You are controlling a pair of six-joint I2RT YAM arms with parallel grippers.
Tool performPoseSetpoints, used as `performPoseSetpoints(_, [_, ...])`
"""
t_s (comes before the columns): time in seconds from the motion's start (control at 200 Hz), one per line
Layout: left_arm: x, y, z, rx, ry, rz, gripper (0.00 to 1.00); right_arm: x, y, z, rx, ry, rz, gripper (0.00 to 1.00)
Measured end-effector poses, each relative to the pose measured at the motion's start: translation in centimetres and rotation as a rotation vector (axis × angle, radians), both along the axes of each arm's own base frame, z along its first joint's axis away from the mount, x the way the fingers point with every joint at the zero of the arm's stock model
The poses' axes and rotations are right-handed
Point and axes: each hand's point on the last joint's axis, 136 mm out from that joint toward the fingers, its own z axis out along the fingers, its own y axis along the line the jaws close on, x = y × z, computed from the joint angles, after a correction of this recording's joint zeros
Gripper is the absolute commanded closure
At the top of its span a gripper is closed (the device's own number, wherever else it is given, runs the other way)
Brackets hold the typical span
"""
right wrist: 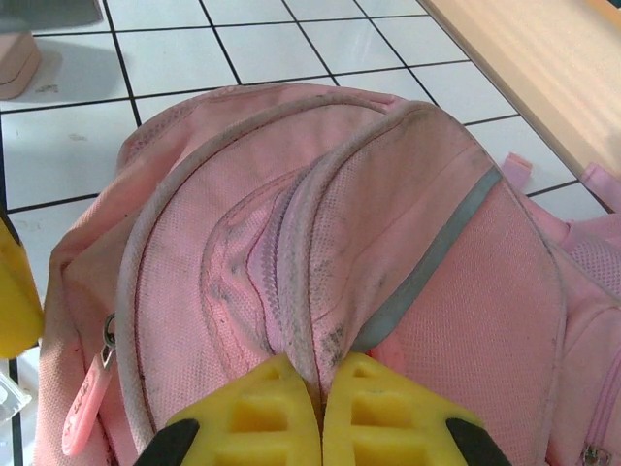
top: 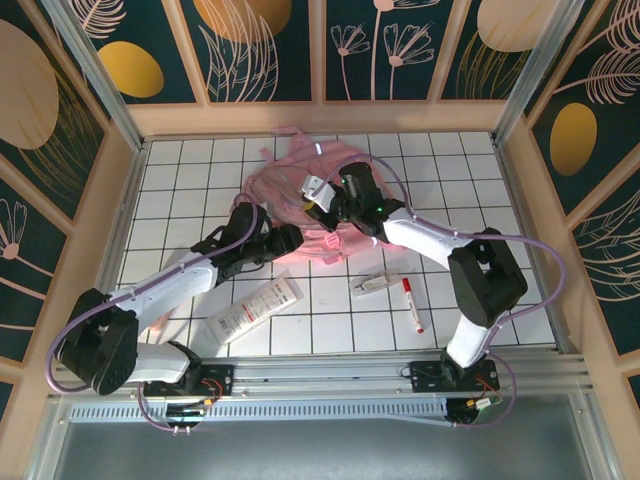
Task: Pack books, pencil case, and school supplies into a backpack
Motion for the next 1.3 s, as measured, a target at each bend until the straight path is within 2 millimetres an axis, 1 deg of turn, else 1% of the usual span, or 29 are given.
performPoseSetpoints(0.095, [0.0,-0.8,0.1,-0.008,0.005,-0.004,0.46,0.0,0.0,0.1,0.008,0.004,-0.005,1.0])
performPoseSetpoints(0.18, [0.5,-1.3,0.6,-0.003,-0.003,0.011,0.49,0.1,0.1,0.2,0.017,0.009,-0.011,1.0])
performPoseSetpoints(0.315, [1.2,-1.5,1.2,0.008,-0.023,0.046,0.54,0.1,0.2,0.5,0.03,0.012,-0.01,1.0])
performPoseSetpoints(0.465, [1.6,-1.2,0.9,0.017,-0.019,0.074,0.57,0.0,0.4,0.6,0.044,0.023,-0.007,1.0])
performPoseSetpoints(0.525, [1.7,-1.0,0.8,0.026,-0.021,0.089,0.6,0.0,0.4,0.7,0.046,0.023,-0.007,1.0])
performPoseSetpoints(0.666, [2.2,-0.5,0.6,0.045,-0.029,0.134,0.6,-0.1,0.4,0.7,0.048,0.025,-0.004,1.0])
performPoseSetpoints(0.781, [2.6,0.0,-0.1,0.074,-0.03,0.164,0.62,-0.2,0.5,0.7,0.049,0.026,0.0,1.0])
performPoseSetpoints(0.921, [3.0,0.6,-1.3,0.133,-0.023,0.2,0.78,-0.3,0.7,0.6,0.047,0.026,0.003,1.0])
performPoseSetpoints(0.996, [3.1,1.1,-1.8,0.168,-0.027,0.218,0.83,-0.3,0.7,0.6,0.046,0.025,0.003,1.0])
performPoseSetpoints(1.041, [3.2,1.4,-1.8,0.183,-0.032,0.226,0.87,-0.4,0.7,0.6,0.046,0.024,0.004,1.0])
performPoseSetpoints(1.091, [3.3,1.8,-1.8,0.204,-0.042,0.24,0.88,-0.4,0.7,0.6,0.045,0.022,0.004,1.0])
performPoseSetpoints(1.156, [3.4,2.3,-1.7,0.232,-0.057,0.254,0.95,-0.4,0.8,0.5,0.046,0.019,0.006,1.0])
performPoseSetpoints(1.181, [3.4,2.6,-1.5,0.243,-0.064,0.258,1.0,-0.5,0.8,0.4,0.044,0.021,0.007,1.0])
performPoseSetpoints(1.301, [3.4,4.1,-0.4,0.299,-0.113,0.288,1.0,-0.7,0.9,0.2,0.038,0.019,0.012,1.0])
